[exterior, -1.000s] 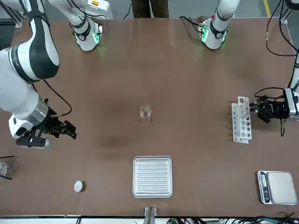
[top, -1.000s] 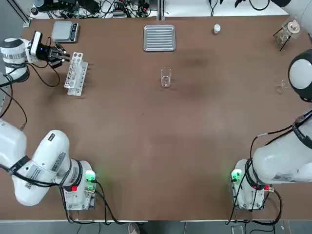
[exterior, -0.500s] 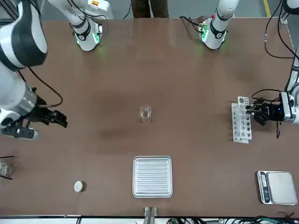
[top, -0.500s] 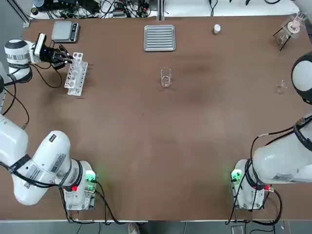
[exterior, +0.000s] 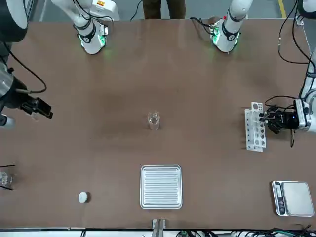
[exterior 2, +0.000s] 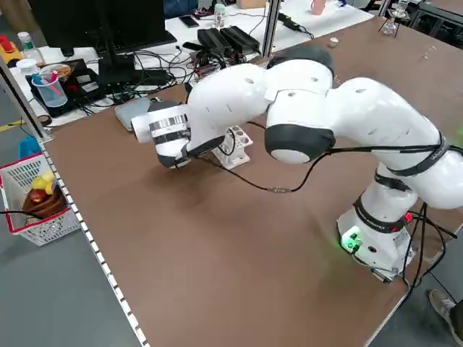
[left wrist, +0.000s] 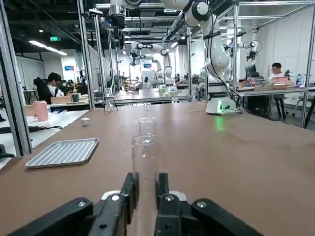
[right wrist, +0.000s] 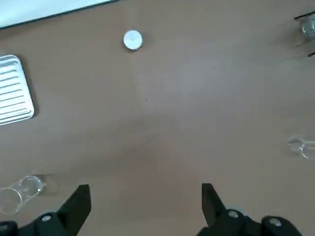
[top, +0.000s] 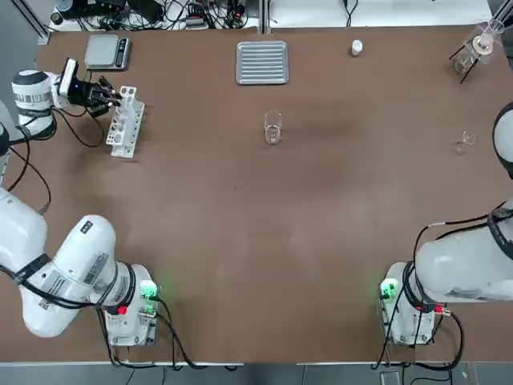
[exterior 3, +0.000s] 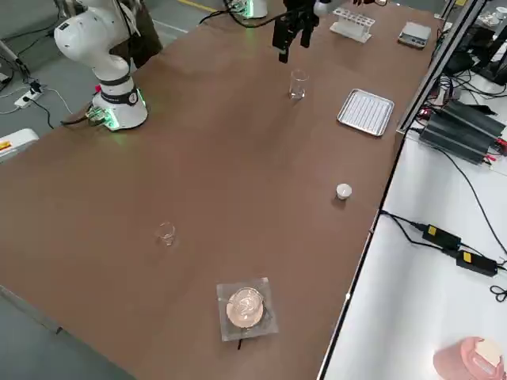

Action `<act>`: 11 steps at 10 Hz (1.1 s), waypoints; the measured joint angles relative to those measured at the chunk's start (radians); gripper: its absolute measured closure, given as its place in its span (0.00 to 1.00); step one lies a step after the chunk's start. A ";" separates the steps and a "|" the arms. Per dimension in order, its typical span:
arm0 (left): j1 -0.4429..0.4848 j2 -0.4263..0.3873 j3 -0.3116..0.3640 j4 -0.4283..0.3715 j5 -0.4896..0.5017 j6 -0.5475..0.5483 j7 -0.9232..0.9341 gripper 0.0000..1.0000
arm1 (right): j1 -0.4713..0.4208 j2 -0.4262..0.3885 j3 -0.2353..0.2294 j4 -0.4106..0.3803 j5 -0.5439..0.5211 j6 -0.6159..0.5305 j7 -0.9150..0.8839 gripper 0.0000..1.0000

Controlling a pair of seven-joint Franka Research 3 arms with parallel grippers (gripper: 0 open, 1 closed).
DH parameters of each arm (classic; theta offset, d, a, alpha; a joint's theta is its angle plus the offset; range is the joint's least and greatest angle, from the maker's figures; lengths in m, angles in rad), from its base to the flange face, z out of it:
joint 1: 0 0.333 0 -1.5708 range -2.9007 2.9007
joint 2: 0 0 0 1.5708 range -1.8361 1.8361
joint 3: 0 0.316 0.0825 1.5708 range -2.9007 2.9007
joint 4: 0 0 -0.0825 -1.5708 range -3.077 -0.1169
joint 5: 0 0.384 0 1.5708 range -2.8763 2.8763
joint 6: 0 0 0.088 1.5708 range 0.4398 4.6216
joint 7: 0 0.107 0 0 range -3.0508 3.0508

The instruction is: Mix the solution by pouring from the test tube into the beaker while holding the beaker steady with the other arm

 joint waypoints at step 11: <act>-0.012 0.039 0.017 0.020 0.000 0.018 0.003 0.78 | 0.131 -0.188 -0.093 -0.146 0.001 -0.043 -0.035 0.00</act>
